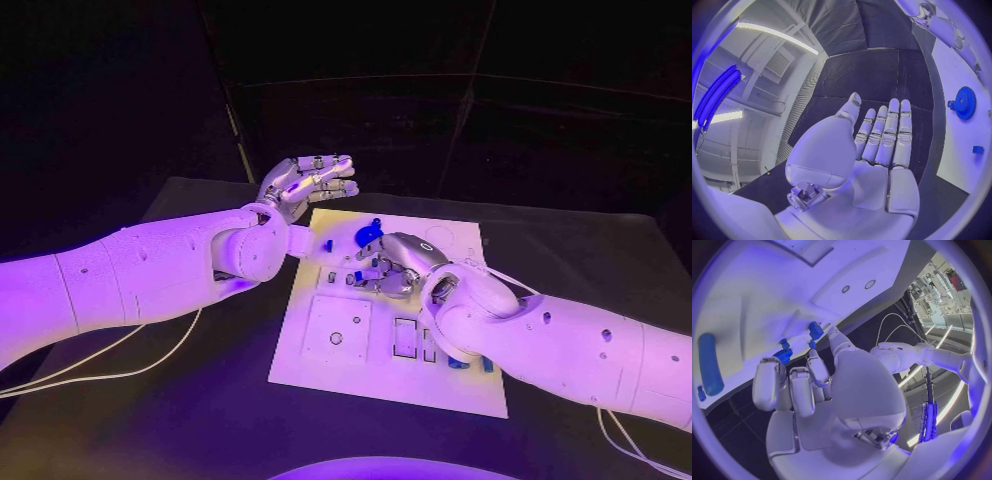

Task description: Assemble the parts on the task board

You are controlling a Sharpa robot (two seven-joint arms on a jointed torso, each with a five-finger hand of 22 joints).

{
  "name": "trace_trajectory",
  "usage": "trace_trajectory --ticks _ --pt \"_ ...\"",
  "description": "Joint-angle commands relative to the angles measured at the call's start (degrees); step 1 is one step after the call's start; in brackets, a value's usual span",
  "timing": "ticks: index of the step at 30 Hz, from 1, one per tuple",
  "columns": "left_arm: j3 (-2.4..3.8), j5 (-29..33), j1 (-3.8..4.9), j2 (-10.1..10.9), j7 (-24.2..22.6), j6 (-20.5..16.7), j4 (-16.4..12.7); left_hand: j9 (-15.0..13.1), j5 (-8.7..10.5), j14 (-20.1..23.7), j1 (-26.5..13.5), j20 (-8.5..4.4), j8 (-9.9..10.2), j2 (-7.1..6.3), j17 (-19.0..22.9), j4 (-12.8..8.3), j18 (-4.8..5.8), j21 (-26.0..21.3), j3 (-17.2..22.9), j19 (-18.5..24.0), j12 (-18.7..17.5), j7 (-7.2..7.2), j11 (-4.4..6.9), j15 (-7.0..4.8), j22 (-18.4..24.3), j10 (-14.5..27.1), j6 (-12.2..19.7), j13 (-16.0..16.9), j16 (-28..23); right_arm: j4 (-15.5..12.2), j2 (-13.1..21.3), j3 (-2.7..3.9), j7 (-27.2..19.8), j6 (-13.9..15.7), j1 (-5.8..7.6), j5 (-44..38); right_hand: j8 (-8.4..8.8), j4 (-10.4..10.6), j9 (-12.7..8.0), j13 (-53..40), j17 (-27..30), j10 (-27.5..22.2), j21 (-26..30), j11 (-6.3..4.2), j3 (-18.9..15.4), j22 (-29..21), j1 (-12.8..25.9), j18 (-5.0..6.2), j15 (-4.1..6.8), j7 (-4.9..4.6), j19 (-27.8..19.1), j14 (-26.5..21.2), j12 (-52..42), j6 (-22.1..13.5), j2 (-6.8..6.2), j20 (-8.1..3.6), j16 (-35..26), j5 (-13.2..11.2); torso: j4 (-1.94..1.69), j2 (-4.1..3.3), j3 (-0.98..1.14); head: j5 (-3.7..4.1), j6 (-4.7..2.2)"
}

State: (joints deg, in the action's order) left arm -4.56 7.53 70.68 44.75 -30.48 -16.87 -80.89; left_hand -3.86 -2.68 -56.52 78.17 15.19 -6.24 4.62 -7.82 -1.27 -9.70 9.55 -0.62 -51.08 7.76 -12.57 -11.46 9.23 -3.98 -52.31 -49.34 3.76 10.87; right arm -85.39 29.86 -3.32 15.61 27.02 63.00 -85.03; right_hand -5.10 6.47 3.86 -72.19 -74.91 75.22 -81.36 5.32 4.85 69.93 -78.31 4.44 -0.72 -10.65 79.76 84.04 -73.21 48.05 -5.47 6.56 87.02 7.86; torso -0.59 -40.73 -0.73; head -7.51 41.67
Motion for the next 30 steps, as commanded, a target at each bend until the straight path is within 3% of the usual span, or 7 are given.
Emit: trace_trajectory --ticks 1,9,15,20,23,27,30 --pt "0.05 0.0 0.11 0.1 -0.4 1.0 0.1 0.1 -0.12 -0.3 -0.1 0.09 0.3 0.59 0.0 -0.4 -0.78 -0.2 -0.1 -0.3 -0.3 -1.85 -0.15 -0.22 0.0 -0.2 -0.4 -0.1 -0.3 -2.3 1.5 0.08 -3.6 5.1 0.17 -0.1 -0.28 0.3 0.1 -0.1 -8.1 -0.1 0.3 0.21 0.1 0.1 -0.5 -0.46 -0.25 0.02 0.2 4.3 -0.1 0.0 -0.42 0.4 -0.2 -0.1 0.02 0.05 -0.07 0.01 -0.2" --pt "0.05 -4.9 0.08 0.2 1.6 3.7 0.6 -0.4 -0.24 -11.1 -0.4 -3.34 -2.2 2.02 -2.7 -0.4 -1.03 3.7 1.1 -8.9 1.9 0.9 3.12 -4.01 -1.6 -8.5 -7.0 0.5 3.7 -9.9 8.2 0.23 -8.7 2.0 2.46 2.8 -1.82 0.5 0.5 0.7 -6.6 -0.7 1.3 -0.14 0.3 -1.8 -1.8 -0.06 -0.01 0.45 -0.9 3.9 0.5 1.5 0.26 0.3 -1.0 1.4 -0.05 0.25 -0.1 0.18 -0.25" --pt "0.05 -19.1 0.09 1.7 10.0 3.9 0.2 -0.1 -0.24 -23.7 -8.3 -7.69 -1.9 1.1 -9.0 4.3 -0.93 9.6 -1.1 -19.3 4.8 3.31 6.57 -8.05 -4.4 -19.5 -9.2 1.9 12.8 -13.8 14.8 0.74 -11.6 -1.3 4.63 13.4 -2.45 0.9 0.6 1.5 -5.1 -1.2 2.5 -0.38 -0.2 -4.2 -1.5 0.4 0.2 0.71 -2.1 3.5 1.1 2.4 0.41 0.11 -1.8 1.3 0.34 1.1 0.04 0.67 -0.03" --pt "0.07 -29.6 0.8 3.1 20.0 6.9 -0.9 -0.4 -0.36 -29.5 -6.6 -10.06 -0.4 1.28 -42.4 3.3 -0.38 17.8 1.0 -25.5 6.1 3.53 7.33 -9.75 -9.5 -22.1 -6.7 4.4 47.0 -13.1 19.3 1.65 -12.9 -1.6 6.91 21.4 -2.7 0.9 0.5 4.6 -0.7 -3.8 5.7 -0.6 0.1 -10.1 -2.6 1.5 0.47 0.84 -5.3 2.3 4.2 2.3 1.49 -0.17 -4.5 3.5 0.34 1.85 0.27 1.22 -0.03" --pt "0.06 -36.1 1.64 3.5 24.9 10.8 -1.4 -1.2 -0.41 -30.3 -7.2 -10.73 -2.6 0.44 -58.8 3.6 -0.46 21.6 0.7 -26.4 9.0 4.92 8.52 -10.71 -12.2 -24.4 -8.9 7.1 61.3 -10.7 20.8 1.85 -13.3 -1.4 8.37 23.2 -2.93 0.9 0.4 5.3 0.2 -4.1 6.5 -0.69 0.0 -11.2 -2.7 1.66 0.59 0.93 -5.7 2.0 4.9 2.5 1.67 -0.28 -5.2 4.0 0.22 2.46 0.32 1.62 0.2" --pt "0.05 -44.3 3.05 3.3 32.3 16.9 -1.8 -3.0 -0.62 -31.3 -9.8 -11.95 -5.2 -0.89 -70.2 5.5 0.83 34.1 -1.4 -27.9 14.6 6.72 10.21 -11.89 -25.5 -27.0 -12.3 12.8 70.6 -8.0 22.4 1.97 -11.7 -2.4 9.5 22.8 -3.04 1.1 0.4 6.6 1.9 -4.8 8.0 -0.76 -0.3 -13.5 -2.8 2.07 0.67 0.99 -6.8 1.7 6.1 2.4 1.75 -0.38 -6.5 4.0 -0.11 3.16 0.38 1.81 0.57" --pt "-0.01 -46.8 3.52 3.0 39.5 17.3 -2.4 -3.4 -0.28 -29.4 -12.6 -11.84 -5.0 -2.28 -65.7 7.5 0.03 29.5 -4.1 -24.5 15.9 6.27 9.65 -11.39 -19.4 -24.7 -10.9 15.0 67.3 -7.3 23.0 2.01 -10.4 -2.8 9.81 20.8 -3.31 1.2 0.3 7.6 3.2 -5.2 9.2 -0.88 -0.4 -15.3 -3.0 2.34 0.8 1.08 -7.5 1.4 7.0 2.5 2.07 -0.49 -7.6 4.7 -0.1 3.38 0.6 1.71 0.94"
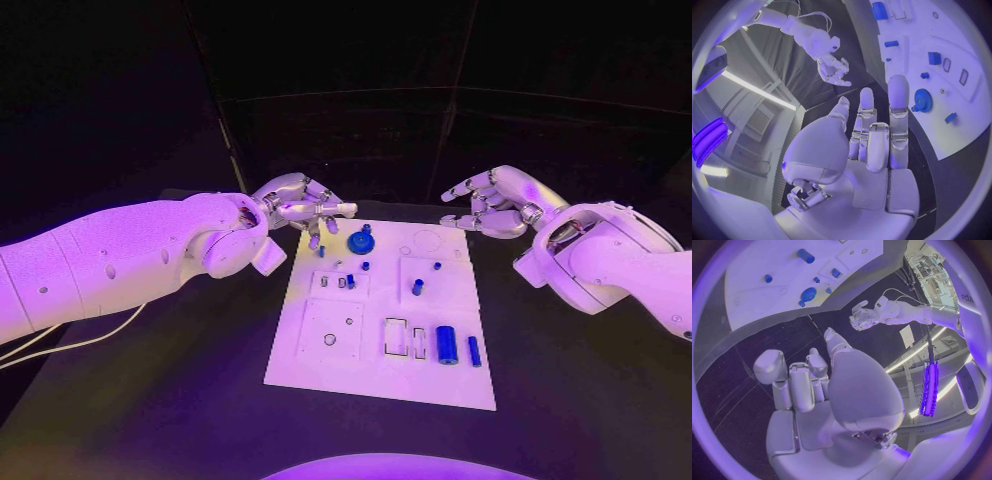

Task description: Assemble the parts on the task board

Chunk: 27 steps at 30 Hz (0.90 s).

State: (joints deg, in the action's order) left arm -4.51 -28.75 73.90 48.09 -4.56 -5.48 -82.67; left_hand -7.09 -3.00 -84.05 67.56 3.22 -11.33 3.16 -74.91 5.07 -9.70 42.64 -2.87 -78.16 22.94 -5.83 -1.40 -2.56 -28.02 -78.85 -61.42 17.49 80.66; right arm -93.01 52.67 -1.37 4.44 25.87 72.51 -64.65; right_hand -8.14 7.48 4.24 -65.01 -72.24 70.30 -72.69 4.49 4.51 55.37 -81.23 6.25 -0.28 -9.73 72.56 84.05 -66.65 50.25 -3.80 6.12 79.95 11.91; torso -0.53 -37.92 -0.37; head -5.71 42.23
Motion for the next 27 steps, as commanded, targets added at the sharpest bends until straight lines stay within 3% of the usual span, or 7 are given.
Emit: trace_trajectory --ticks 1,4,6,14,17,22,27 --pt "-0.24 -10.9 0.43 -0.4 15.6 5.7 -0.7 -0.6 0.02 -1.4 -2.7 0.4 -0.3 -0.75 0.9 2.3 0.29 -2.7 -3.1 4.0 2.6 -0.7 -0.74 0.72 3.6 3.0 1.9 3.2 -2.2 0.4 0.2 0.06 1.0 -1.7 0.35 0.0 -0.35 0.3 0.0 0.5 0.7 -0.2 0.7 -0.08 -0.2 -0.8 -0.1 0.54 0.39 0.2 -0.2 1.4 0.5 0.4 0.41 -0.08 -0.6 0.8 -0.16 0.67 0.29 -0.07 0.58" --pt "-1.65 -12.2 1.35 -1.1 21.7 4.9 -1.1 -2.6 0.39 -2.8 -1.8 0.28 -3.4 -0.03 -4.5 4.2 1.1 6.4 -5.5 3.2 9.4 0.14 -0.38 -0.1 -6.4 4.6 1.9 9.4 2.2 0.6 0.1 0.08 2.1 -2.0 0.48 -0.9 -0.46 0.4 0.0 0.7 1.0 -0.2 1.0 -0.12 -0.3 -1.2 -0.1 0.59 0.43 0.25 -0.3 1.3 0.6 0.5 0.4 -0.12 -0.9 0.9 -0.09 0.81 0.39 -0.16 0.94" --pt "-2.27 -13.5 1.77 -1.7 25.3 5.0 -1.1 -3.5 0.18 -3.9 -1.7 0.08 -4.7 0.01 -8.3 4.8 1.85 11.9 -6.3 1.7 11.7 0.34 0.3 -0.24 -13.1 4.8 1.5 11.3 4.9 0.6 0.0 0.08 2.6 -2.2 0.53 -1.3 -0.55 0.6 -0.1 1.6 1.6 -0.6 1.6 -0.17 -0.4 -2.1 -0.2 0.73 0.5 0.29 -0.6 1.2 1.4 0.5 0.48 -0.19 -1.4 1.8 -0.15 0.84 0.39 -0.15 1.05" --pt "-3.07 -20.5 2.36 -5.2 34.2 7.8 0.4 -10.9 0.15 -5.9 -1.5 -1.08 -13.3 2.0 -15.1 8.4 4.04 26.9 -9.8 -1.7 31.5 2.0 1.74 -1.37 -31.4 3.7 3.2 31.1 9.3 0.8 -1.0 0.08 4.7 -2.6 0.59 -2.7 -0.76 1.2 -0.1 1.5 -0.2 0.0 1.5 -0.26 -0.6 -1.8 -0.1 0.63 0.6 0.34 0.1 1.9 1.1 0.5 0.75 -0.33 -0.5 2.9 -0.23 0.96 0.41 0.12 1.13" --pt "-3.31 -21.4 2.46 -6.8 36.6 9.4 1.3 -14.0 0.27 -5.9 -1.7 -1.03 -16.2 2.56 -15.1 9.7 4.48 29.5 -11.1 -1.8 34.0 1.98 1.89 -1.45 -34.8 4.5 5.2 33.6 9.3 0.9 -1.4 0.08 5.2 -2.7 0.6 -2.9 -0.81 1.3 -0.1 1.5 -0.2 0.1 1.6 -0.29 -0.7 -1.8 -0.1 0.63 0.62 0.36 0.1 2.0 1.1 0.5 0.75 -0.36 -0.5 3.3 -0.23 0.99 0.42 0.17 1.29" --pt "-3.56 -21.8 2.52 -8.6 39.1 11.4 2.4 -16.0 0.27 -5.9 -2.6 -1.07 -17.8 2.53 -15.1 11.1 5.46 33.5 -12.7 -3.7 35.1 2.0 1.78 -1.47 -40.5 5.0 6.9 34.8 9.3 1.1 -1.8 0.08 5.8 -3.1 0.6 -3.0 -0.88 1.5 -0.1 1.4 -0.6 0.3 1.5 -0.29 -0.8 -1.6 0.0 0.58 0.63 0.37 0.4 2.1 0.9 0.5 0.83 -0.39 -0.3 3.4 -0.22 0.92 0.3 0.18 1.27" --pt "-3.63 -21.9 2.54 -10.2 40.0 11.8 3.6 -16.3 0.28 -5.9 -2.6 -1.09 -18.0 2.55 -15.1 11.2 5.57 34.0 -12.9 -3.9 35.4 1.99 1.79 -1.47 -41.2 5.1 7.2 35.1 9.3 1.3 -2.1 0.08 6.1 -3.1 0.59 -2.4 -0.92 1.7 -0.1 1.4 -0.6 0.4 1.5 -0.3 -0.8 -1.6 0.1 0.57 0.64 0.38 0.4 2.1 0.9 0.5 0.87 -0.41 -0.3 3.2 -0.28 0.84 0.38 0.1 1.37"
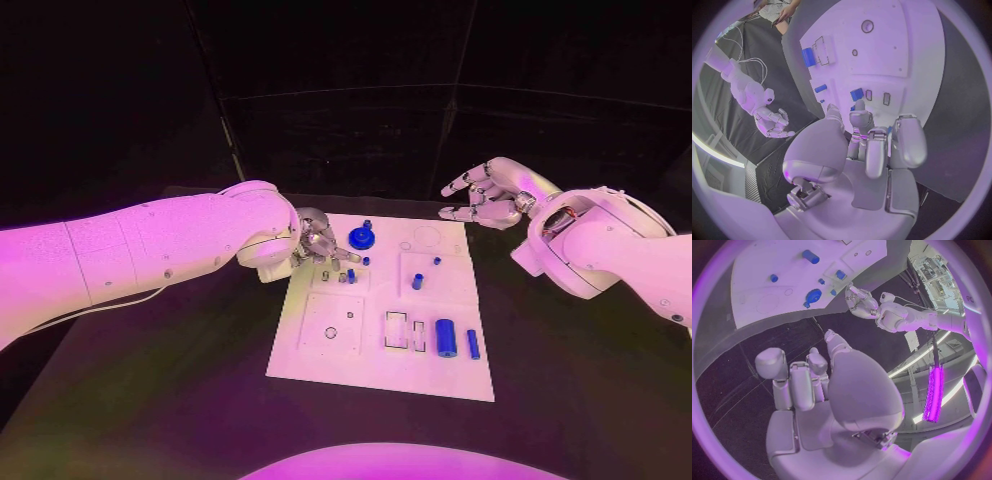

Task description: Assemble the parts on the task board

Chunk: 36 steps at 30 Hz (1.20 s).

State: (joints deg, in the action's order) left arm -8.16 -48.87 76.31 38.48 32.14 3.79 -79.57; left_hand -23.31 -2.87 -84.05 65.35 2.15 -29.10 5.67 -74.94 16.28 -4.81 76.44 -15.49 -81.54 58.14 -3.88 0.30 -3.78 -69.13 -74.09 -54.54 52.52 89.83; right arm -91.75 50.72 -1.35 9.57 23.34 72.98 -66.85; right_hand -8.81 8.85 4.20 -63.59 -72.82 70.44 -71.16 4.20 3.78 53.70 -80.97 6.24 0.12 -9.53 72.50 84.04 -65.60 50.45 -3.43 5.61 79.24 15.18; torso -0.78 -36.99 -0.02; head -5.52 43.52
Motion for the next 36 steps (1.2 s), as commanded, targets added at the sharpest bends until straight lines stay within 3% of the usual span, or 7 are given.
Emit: trace_trajectory --ticks 1,8,12,18,26,36 --pt "0.01 -1.8 0.13 -1.0 3.3 2.7 0.8 0.0 0.15 -6.0 -0.4 -0.02 -0.3 0.04 -15.1 0.0 0.68 0.2 -0.3 -0.5 0.2 0.03 0.08 -0.25 -0.1 0.3 0.3 0.0 0.2 0.1 -0.2 0.05 1.0 -0.5 0.13 -0.1 -0.25 0.3 -0.1 -0.1 0.0 0.2 0.0 0.0 -0.1 0.0 -0.2 0.58 0.24 0.18 0.5 2.1 -0.2 0.3 0.51 0.11 0.4 0.0 0.0 -0.1 0.05 -0.14 0.12" --pt "-0.01 -1.9 0.16 -2.7 3.6 4.3 2.2 -1.4 0.13 -6.0 0.4 0.02 -1.3 0.24 -15.1 -0.4 0.76 0.8 -0.9 -0.5 0.6 -0.05 0.02 -0.2 -0.9 0.8 1.5 0.5 0.2 0.2 -0.7 0.05 1.3 -0.7 0.13 0.2 -0.28 0.4 -0.1 0.0 0.0 0.2 0.0 0.0 -0.2 -0.1 -0.1 0.6 0.24 0.18 0.5 2.1 -0.1 0.3 0.53 0.1 0.3 -0.1 0.11 -0.2 0.04 -0.17 0.11" --pt "-0.01 -1.9 0.17 -3.6 3.6 4.5 3.0 -1.7 0.11 -6.0 0.8 0.05 -1.5 0.38 -15.1 -0.5 0.78 0.9 -0.8 -0.5 0.6 -0.08 -0.02 -0.16 -1.0 1.0 1.7 0.5 0.2 0.2 -0.8 0.05 1.2 -0.3 0.13 0.2 -0.28 0.5 -0.1 0.1 0.0 0.1 0.1 0.0 -0.2 -0.1 0.0 0.61 0.25 0.18 0.5 2.1 -0.1 0.3 0.58 0.1 0.3 -0.1 -0.02 -0.19 -0.02 -0.09 0.16" --pt "0.0 -1.9 0.17 -4.8 3.6 4.2 4.3 -2.0 0.09 -6.0 1.1 0.09 -1.7 0.59 -15.1 -0.6 0.83 1.1 -0.8 -0.5 0.9 -0.09 -0.04 -0.13 -1.3 0.9 1.8 0.8 0.2 0.3 -0.9 0.05 1.1 0.0 0.13 0.3 -0.3 0.8 -0.1 0.1 0.0 0.2 0.1 0.0 -0.2 -0.2 0.1 0.61 0.25 0.17 0.5 2.1 -0.2 0.2 0.8 0.09 0.3 0.0 0.16 -0.21 -0.01 0.03 0.36" --pt "0.0 -2.1 0.17 -6.3 3.8 5.4 5.9 -2.6 0.09 -6.0 1.5 0.14 -2.2 0.92 -15.1 -0.8 0.93 1.5 -0.7 -0.7 1.3 -0.06 -0.02 -0.12 -2.0 0.8 2.0 1.2 0.2 0.6 -1.1 0.04 0.2 0.4 0.13 1.5 -0.36 1.2 -0.1 -0.1 -0.1 0.4 0.1 -0.02 -0.1 -0.1 0.1 0.58 0.27 0.18 0.7 2.2 -0.3 0.2 1.23 0.07 0.3 0.6 -0.14 -0.21 -0.01 0.15 0.64" --pt "0.01 -2.2 0.18 -7.5 4.0 7.3 7.8 -3.2 0.09 -6.0 2.6 0.18 -2.7 1.42 -15.1 -1.4 0.91 1.6 -0.4 -0.5 1.4 -0.11 -0.06 -0.09 -2.1 1.0 2.5 1.3 0.2 0.8 -1.3 0.04 0.0 0.7 0.13 1.9 -0.35 1.2 -0.1 0.0 -0.1 0.4 0.1 -0.03 -0.1 -0.1 0.0 0.58 0.28 0.18 0.7 2.2 -0.3 0.1 1.24 0.06 0.3 0.7 0.06 -0.21 -0.02 -0.01 0.74"
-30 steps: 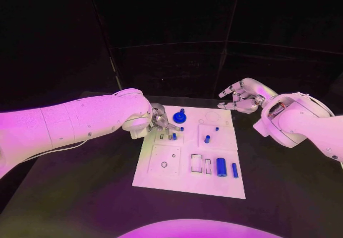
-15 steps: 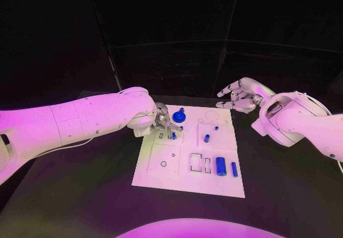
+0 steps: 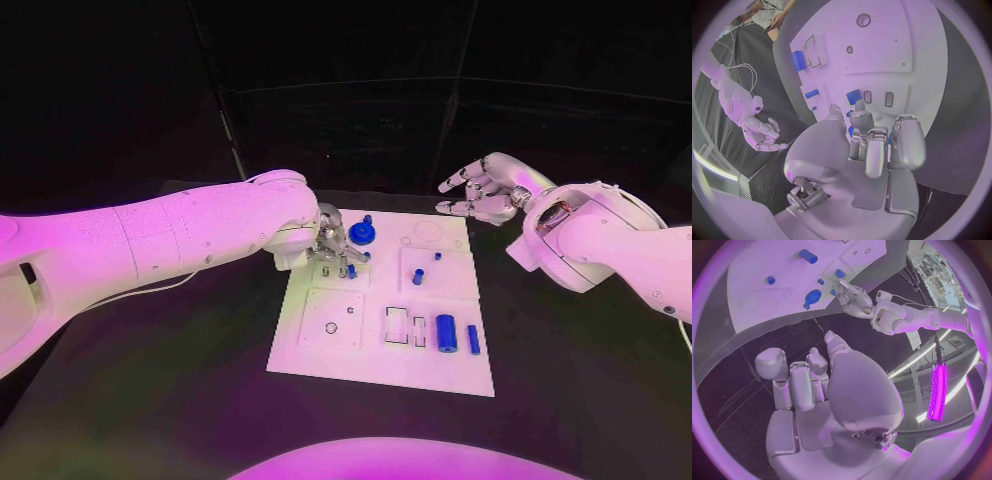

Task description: Assemble the parts on the task board

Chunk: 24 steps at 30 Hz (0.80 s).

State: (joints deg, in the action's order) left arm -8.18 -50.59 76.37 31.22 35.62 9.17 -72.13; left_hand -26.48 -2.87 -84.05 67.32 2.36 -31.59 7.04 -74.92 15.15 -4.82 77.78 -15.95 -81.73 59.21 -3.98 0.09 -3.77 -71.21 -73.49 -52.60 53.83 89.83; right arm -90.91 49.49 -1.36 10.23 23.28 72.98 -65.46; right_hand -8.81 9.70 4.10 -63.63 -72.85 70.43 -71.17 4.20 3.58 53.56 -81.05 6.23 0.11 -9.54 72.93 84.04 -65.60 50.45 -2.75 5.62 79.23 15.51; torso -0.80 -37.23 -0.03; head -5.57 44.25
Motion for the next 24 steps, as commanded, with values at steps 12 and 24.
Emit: trace_trajectory --ticks 12,24 --pt "0.03 -0.5 0.1 -1.5 0.7 3.1 2.0 -0.2 0.09 -6.0 0.9 -0.01 -0.3 0.1 -15.1 -0.5 0.92 0.3 0.1 -0.3 0.2 -0.02 0.13 -0.08 -0.1 0.6 0.7 -0.1 0.2 0.2 -0.4 0.05 -0.7 0.6 0.12 0.6 -0.35 0.3 0.0 0.0 0.0 0.4 0.1 -0.03 0.1 0.0 0.1 0.59 0.28 0.18 0.3 2.2 -0.3 0.1 0.56 0.05 0.3 0.4 0.02 -0.01 0.01 -0.11 0.24" --pt "0.03 -0.5 0.09 -2.4 0.8 4.6 3.1 -0.7 0.08 -6.0 1.7 0.05 -0.6 0.28 -15.1 -1.2 0.89 0.3 0.3 -0.2 0.3 -0.07 0.08 -0.03 -0.1 0.7 1.1 0.0 0.2 0.2 -0.5 0.05 -0.8 0.7 0.12 0.8 -0.3 0.4 -0.1 0.1 0.0 0.3 0.3 -0.01 0.0 -0.2 0.0 0.62 0.28 0.15 0.2 2.2 -0.2 0.0 0.52 0.04 0.2 0.6 -0.01 0.01 -0.01 -0.25 0.43"
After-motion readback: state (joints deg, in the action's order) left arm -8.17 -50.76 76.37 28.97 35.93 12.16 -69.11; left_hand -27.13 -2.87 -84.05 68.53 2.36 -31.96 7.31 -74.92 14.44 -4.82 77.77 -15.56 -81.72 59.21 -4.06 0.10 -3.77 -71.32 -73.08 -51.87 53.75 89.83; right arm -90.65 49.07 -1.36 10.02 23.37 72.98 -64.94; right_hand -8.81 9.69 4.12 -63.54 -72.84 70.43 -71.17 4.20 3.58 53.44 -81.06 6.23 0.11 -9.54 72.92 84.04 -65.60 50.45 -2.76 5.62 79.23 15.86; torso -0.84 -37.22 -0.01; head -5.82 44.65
